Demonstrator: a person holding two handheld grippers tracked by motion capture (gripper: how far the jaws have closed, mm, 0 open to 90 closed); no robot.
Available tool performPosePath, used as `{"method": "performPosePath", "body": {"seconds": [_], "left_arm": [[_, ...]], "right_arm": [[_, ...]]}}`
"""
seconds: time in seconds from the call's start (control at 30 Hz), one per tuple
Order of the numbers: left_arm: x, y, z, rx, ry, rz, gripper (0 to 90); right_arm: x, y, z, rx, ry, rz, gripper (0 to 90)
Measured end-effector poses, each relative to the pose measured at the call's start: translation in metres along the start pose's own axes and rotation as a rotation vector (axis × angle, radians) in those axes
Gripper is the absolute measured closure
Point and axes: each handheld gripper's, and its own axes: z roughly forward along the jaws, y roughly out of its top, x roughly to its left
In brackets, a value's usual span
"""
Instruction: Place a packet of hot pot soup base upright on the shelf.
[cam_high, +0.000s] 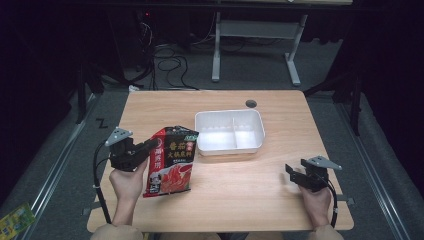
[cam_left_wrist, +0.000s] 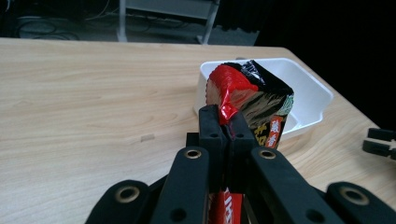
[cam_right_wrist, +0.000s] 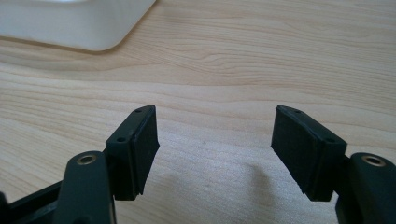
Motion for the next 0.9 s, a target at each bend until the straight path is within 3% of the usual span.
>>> {"method": "performPosePath", "body": {"seconds": [0.07,0.27,0.43,0.9], "left_arm": [[-0.004,0.005,-0.005,-0.020,-0.021,-0.003,88.9],[-0.019,0.023,-0.008,-0.043,-0.017,0.048,88.9],[-0.025,0.031,-0.004,-0.068,-0.030,0.060,88.9],[-0.040,0.050,0.021,-0.039,-0.065,0.071,88.9]], "right_arm": [[0.000,0.000,0.000,-0.001,0.000,-0.002,32.4],[0.000,0.000,0.000,-0.003,-0.002,-0.004,32.4],[0.000,0.000,0.000,-0.005,0.001,0.001,32.4],[0.000,0.000,-0.001,-0.007,0.003,0.003,32.4]]}}
